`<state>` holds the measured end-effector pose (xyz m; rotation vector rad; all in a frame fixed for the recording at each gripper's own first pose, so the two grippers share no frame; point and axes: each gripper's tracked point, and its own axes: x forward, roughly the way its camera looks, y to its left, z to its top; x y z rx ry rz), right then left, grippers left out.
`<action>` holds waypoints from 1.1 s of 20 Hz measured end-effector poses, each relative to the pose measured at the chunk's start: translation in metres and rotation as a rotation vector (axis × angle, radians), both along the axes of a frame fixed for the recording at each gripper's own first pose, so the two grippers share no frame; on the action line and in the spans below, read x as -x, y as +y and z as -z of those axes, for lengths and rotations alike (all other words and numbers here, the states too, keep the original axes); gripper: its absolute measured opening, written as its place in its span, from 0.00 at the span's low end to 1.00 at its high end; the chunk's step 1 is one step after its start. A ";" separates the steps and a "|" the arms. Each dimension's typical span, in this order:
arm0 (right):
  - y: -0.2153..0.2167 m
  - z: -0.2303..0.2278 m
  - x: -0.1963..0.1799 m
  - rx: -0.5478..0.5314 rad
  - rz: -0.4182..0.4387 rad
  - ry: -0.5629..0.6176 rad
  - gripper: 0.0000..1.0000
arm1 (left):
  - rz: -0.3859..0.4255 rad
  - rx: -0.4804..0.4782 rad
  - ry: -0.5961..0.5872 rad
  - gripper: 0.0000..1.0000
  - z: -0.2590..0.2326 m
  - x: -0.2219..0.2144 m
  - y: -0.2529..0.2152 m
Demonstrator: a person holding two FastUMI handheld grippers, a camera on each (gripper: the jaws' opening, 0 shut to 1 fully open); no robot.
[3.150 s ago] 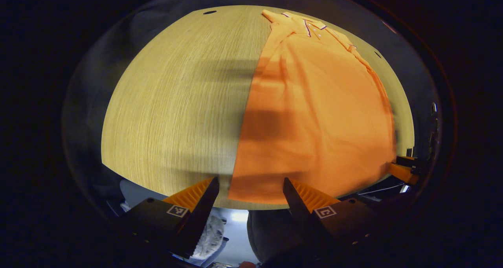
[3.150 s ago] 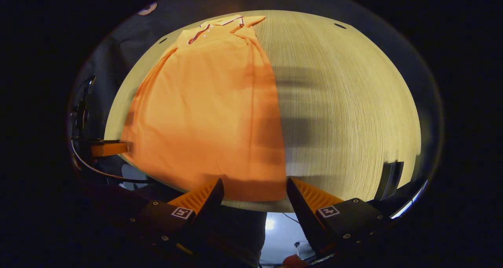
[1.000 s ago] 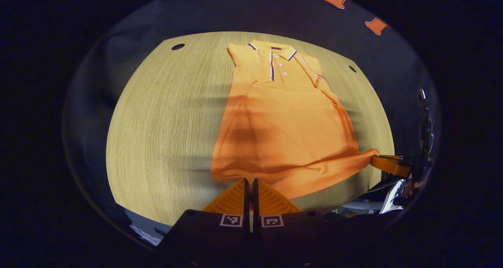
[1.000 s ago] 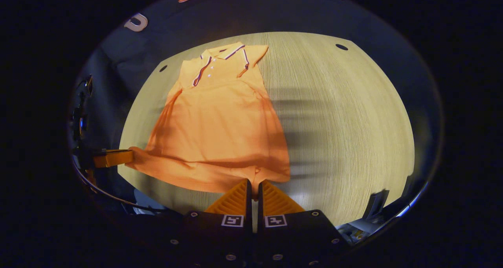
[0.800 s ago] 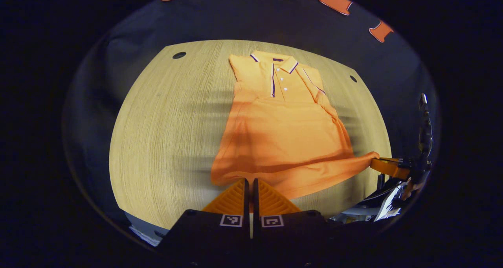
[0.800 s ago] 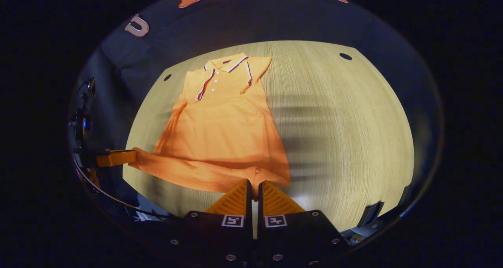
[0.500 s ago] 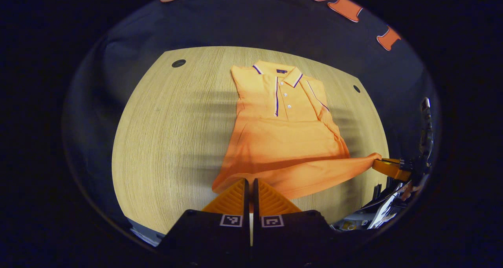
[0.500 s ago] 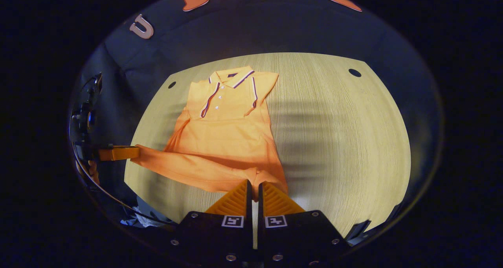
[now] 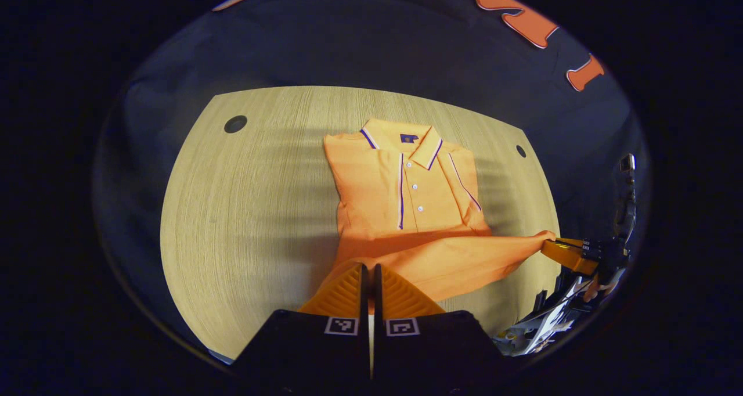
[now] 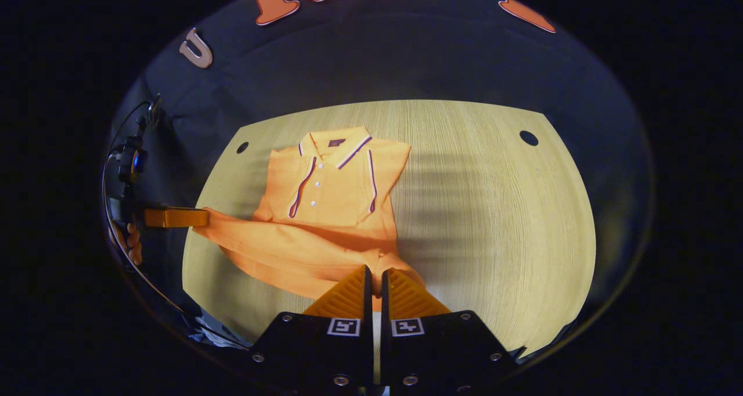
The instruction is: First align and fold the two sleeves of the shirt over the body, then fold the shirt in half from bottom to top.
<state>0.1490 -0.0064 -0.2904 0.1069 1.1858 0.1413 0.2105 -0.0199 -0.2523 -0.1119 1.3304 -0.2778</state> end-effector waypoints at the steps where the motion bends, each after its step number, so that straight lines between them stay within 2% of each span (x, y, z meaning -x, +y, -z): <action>1: 0.000 0.000 -0.010 -0.001 0.000 0.000 0.05 | 0.004 0.001 0.002 0.03 0.002 -0.012 0.000; 5: 0.003 0.008 -0.047 0.003 0.013 -0.001 0.05 | 0.010 0.009 -0.002 0.03 0.008 -0.053 0.001; 9: 0.006 0.019 -0.082 -0.004 0.029 0.010 0.05 | 0.031 -0.034 -0.030 0.01 0.016 -0.097 0.002; 13: 0.005 0.034 -0.110 0.002 0.043 0.026 0.05 | 0.063 -0.056 -0.001 0.01 0.029 -0.107 0.001; 16: 0.003 0.043 -0.121 -0.013 0.071 0.039 0.05 | 0.034 -0.008 0.107 0.01 0.049 -0.089 -0.006; 18: 0.005 0.052 -0.124 -0.019 0.077 0.053 0.05 | 0.022 0.012 0.256 0.02 0.061 -0.055 -0.002; 19: 0.007 0.056 -0.122 -0.015 0.069 0.061 0.05 | -0.001 0.064 0.349 0.00 0.066 -0.036 -0.007; 20: 0.008 0.059 -0.122 -0.011 0.062 0.066 0.05 | -0.029 0.064 0.384 0.25 0.069 -0.027 -0.002; 21: 0.010 0.059 -0.122 -0.012 0.055 0.067 0.05 | -0.040 0.031 0.386 0.30 0.077 -0.024 0.008; 22: 0.012 0.059 -0.122 -0.015 0.053 0.064 0.05 | -0.051 0.005 0.389 0.28 0.086 -0.020 0.015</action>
